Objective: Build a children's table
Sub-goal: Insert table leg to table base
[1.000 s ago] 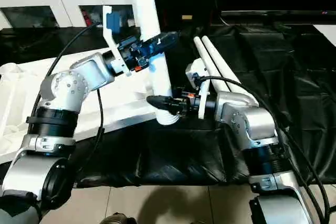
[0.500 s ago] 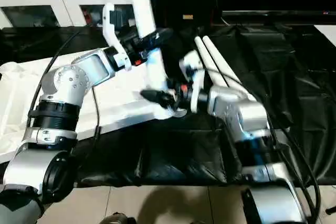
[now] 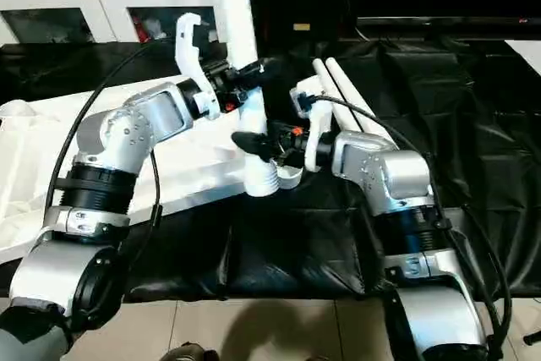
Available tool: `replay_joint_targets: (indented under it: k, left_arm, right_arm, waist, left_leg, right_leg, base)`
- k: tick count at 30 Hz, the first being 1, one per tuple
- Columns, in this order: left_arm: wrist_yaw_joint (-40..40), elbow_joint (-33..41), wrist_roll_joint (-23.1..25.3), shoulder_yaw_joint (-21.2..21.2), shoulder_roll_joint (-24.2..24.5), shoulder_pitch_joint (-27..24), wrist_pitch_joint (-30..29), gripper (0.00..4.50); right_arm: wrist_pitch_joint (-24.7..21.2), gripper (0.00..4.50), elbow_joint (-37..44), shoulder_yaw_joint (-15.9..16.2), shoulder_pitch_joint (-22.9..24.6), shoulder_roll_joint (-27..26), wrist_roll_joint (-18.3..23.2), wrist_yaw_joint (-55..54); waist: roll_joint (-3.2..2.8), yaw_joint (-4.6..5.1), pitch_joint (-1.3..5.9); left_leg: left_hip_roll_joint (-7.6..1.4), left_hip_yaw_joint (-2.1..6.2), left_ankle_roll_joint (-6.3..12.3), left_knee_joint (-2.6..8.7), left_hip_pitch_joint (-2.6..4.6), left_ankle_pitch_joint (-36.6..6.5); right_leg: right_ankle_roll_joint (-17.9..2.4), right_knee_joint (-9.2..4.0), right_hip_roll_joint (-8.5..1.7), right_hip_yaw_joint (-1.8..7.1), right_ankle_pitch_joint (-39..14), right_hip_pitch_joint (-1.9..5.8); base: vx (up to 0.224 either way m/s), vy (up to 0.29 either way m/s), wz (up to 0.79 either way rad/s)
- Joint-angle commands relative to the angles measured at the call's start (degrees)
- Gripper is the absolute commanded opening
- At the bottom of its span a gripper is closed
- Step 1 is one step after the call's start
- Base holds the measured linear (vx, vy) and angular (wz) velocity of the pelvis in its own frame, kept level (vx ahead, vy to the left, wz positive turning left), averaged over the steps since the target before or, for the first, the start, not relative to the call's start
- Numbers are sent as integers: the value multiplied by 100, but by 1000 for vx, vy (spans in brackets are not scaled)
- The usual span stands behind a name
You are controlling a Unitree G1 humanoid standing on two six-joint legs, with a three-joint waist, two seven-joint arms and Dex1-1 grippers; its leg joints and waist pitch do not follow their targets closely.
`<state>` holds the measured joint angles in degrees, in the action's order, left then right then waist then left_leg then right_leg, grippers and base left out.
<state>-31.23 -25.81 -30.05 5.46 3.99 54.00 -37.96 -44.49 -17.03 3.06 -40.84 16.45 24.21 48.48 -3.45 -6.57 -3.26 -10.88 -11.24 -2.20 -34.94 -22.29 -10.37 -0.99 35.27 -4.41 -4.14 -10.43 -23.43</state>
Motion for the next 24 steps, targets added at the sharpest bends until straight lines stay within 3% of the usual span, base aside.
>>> replay_joint_targets:
  k: [1, 9, 11, 18, 24]
  left_arm:
    - [-101, 178, 90, -90, 61, -36, 115, 183]
    - [-683, 458, 335, -593, 245, -125, 293, 183]
    - [-707, 493, 338, -616, 253, -139, 272, 183]
    - [-830, 592, 293, -676, 263, -189, 165, 183]
    - [-860, 622, 279, -695, 276, -208, 119, 183]
  right_arm:
    - [-75, 354, 78, 79, -55, 13, -37, -47]
    - [-336, 276, 111, 447, -73, 217, -171, 182]
    - [-322, 276, 94, 472, -79, 225, -191, 196]
    - [-129, 206, 32, 547, -104, 160, -221, 207]
    - [-94, 197, 45, 558, -97, 123, -237, 238]
  waist:
    - [113, -16, 496]
    - [116, -17, 493]
    - [120, -13, 490]
    - [128, -10, 486]
    - [121, -12, 490]
  left_leg:
    - [-180, 125, 376, 291, 78, -226]
    - [-189, 122, 308, 298, 88, -261]
    - [-186, 120, 310, 295, 80, -274]
    - [-184, 120, 308, 298, 79, -289]
    - [-186, 121, 309, 296, 85, -282]
  right_leg:
    - [-1245, -335, -375, 237, -438, 375]
    - [-1231, -332, -379, 244, -516, 371]
    - [-1244, -330, -378, 244, -506, 371]
    - [-1230, -333, -377, 245, -555, 367]
    - [-1245, -326, -375, 245, -519, 363]
  base:
    - [0, 0, 0]
    - [0, 0, 0]
    - [0, 0, 0]
    - [0, 0, 0]
    - [0, 0, 0]
